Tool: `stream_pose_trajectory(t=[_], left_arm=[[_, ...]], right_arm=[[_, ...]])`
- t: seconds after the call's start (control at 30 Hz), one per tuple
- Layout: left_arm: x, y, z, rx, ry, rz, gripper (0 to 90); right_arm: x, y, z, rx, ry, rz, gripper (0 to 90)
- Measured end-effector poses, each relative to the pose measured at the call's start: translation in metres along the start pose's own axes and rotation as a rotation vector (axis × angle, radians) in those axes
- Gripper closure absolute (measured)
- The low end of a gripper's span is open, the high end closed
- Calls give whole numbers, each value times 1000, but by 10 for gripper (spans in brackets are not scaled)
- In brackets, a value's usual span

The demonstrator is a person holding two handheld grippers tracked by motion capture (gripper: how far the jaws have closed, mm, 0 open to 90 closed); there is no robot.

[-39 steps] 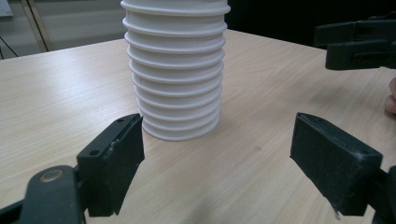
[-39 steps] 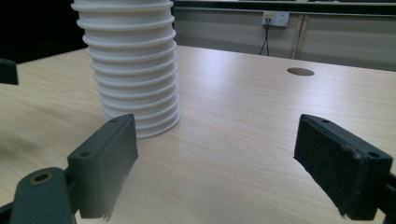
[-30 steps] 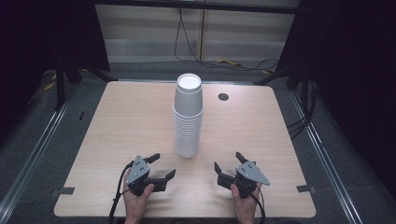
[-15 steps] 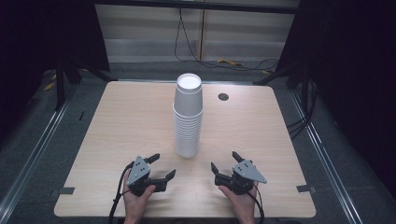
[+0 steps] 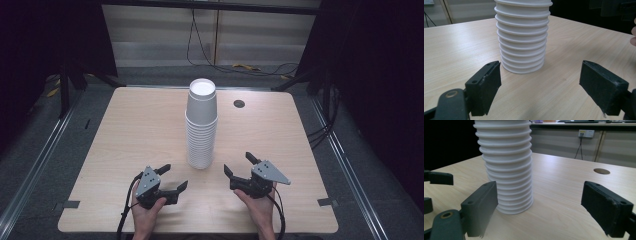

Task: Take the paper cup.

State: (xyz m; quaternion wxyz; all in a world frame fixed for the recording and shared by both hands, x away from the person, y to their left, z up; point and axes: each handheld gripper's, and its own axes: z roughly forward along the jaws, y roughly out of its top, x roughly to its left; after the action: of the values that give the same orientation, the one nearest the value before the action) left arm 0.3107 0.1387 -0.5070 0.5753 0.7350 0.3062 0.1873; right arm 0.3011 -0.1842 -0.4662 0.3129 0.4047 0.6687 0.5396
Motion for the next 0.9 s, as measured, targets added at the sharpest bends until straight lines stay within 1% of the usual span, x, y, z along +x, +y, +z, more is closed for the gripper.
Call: stream_pose_trajectory(t=[0.1,0.17,0.2,0.3,0.37,0.43,0.57,0.6,0.63,0.7,0.73,0.8,0.83,0.9], left_arm=[[-1,0,0,3,3,5,172],[-1,0,0,-3,0,8,172],[-1,0,0,-3,-3,24,172],[-2,0,0,1,-2,31,173],[-2,0,0,0,-3,31,172],[-1,0,0,-2,-7,31,172],[-2,0,0,-5,-11,24,172],[-2,0,0,-6,-11,27,172],[-2,0,0,-6,-12,30,172],[-2,0,0,-6,-13,31,172],[-2,0,0,-5,-14,34,172],[-2,0,0,-6,-15,35,173],[-2,0,0,-6,-16,36,172],[-2,0,-1,-4,-19,36,172]], right_arm=[[0,7,1,-11,32,-3,132],[1,9,1,-13,41,-5,132],[1,14,2,-17,50,-12,131],[0,20,4,-28,67,-14,134],[0,21,5,-27,74,-12,134],[-2,28,9,-31,104,-6,134],[-4,38,11,-21,148,8,135],[-4,38,11,-21,148,8,135],[-4,43,11,-23,162,6,135],[-4,46,11,-23,167,2,135],[-3,51,12,-26,181,-2,135],[-3,53,12,-26,185,-2,138],[-3,57,13,-22,194,-4,140],[-4,61,14,-17,213,-1,168]])
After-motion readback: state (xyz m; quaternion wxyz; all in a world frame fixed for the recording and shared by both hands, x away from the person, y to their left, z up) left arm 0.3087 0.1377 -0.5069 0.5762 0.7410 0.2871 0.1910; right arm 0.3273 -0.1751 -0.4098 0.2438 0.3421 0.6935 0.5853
